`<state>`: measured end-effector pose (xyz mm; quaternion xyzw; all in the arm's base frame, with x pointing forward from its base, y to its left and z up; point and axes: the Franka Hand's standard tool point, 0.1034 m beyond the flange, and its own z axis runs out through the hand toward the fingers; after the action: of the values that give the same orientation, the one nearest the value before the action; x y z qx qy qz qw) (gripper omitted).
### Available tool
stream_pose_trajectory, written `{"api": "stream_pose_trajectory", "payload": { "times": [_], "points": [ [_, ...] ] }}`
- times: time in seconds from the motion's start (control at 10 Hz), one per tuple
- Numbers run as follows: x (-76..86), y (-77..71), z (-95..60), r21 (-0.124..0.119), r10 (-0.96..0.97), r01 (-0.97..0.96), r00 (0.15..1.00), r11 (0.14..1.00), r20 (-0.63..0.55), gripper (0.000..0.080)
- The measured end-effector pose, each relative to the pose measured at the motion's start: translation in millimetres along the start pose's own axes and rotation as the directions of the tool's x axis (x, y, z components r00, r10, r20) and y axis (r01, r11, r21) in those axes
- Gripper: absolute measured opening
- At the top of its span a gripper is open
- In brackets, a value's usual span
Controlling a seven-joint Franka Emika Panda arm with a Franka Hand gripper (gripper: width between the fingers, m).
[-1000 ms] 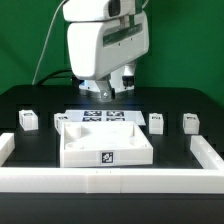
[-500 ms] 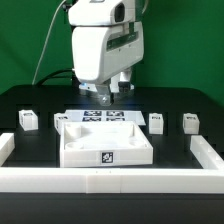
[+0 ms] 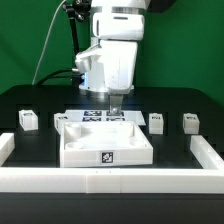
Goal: Assemble one leg
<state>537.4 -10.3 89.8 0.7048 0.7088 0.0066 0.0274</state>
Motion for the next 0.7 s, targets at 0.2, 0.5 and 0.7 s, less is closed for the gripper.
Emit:
{"api": "stream_pose_trajectory", "payload": {
  "times": [0.2, 0.5, 0.7],
  "points": [
    [-0.3, 0.5, 0.0, -0.001, 0.001, -0.001, 1.000, 1.000, 0.000, 0.0650],
    [-4.8, -4.8, 3.7, 0.006, -0.022, 0.022, 1.000, 1.000, -0.001, 0.0650],
    [-15.8, -50.3, 15.7, 0.009, -0.063, 0.063, 0.998, 0.998, -0.009, 0.0650]
  ]
}}
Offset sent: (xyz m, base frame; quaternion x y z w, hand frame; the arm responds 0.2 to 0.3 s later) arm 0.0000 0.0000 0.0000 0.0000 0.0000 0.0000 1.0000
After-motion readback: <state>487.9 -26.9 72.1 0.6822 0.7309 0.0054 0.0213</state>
